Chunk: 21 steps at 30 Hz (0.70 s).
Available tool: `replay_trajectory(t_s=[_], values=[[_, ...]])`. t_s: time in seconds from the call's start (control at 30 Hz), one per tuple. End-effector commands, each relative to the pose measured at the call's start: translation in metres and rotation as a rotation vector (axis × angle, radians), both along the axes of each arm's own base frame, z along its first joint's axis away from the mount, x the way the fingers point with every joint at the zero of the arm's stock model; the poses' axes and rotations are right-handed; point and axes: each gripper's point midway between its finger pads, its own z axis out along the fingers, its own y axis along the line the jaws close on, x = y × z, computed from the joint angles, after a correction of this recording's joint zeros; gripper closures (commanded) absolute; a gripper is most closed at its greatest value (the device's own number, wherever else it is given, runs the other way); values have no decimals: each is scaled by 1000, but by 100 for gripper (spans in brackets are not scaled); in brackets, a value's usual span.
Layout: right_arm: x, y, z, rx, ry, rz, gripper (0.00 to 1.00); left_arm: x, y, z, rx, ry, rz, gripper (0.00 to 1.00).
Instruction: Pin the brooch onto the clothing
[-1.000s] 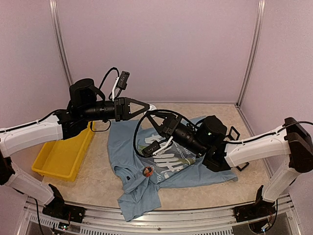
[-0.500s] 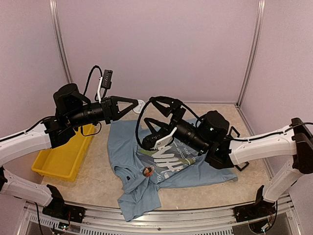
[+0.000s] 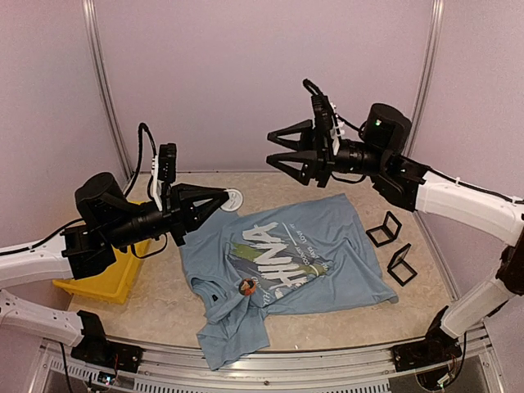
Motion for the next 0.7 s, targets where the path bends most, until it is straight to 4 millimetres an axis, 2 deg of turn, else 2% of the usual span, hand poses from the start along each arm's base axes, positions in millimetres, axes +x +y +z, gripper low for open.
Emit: replay_trajectory(t_s=[0.0,0.13,0.23,0.4,0.53,0.67], values=[[-33,15,-56,-185,370,346,51,-2,10,17,-43,-134,57,100],[-46,25,-68,-206,387,412,53,1,7,13,-32,-123,67,100],[-48,35,-73,-212,399,417,55,2,6,13,-30,-120,69,100],[-45,45,-76,-198,423,410,66,2,4,11,-26,-114,67,100],[-46,54,-76,-202,433,425,70,3,2,9,-20,-107,65,100],[-45,59,-75,-196,436,421,81,2,2,8,-18,-108,64,100]])
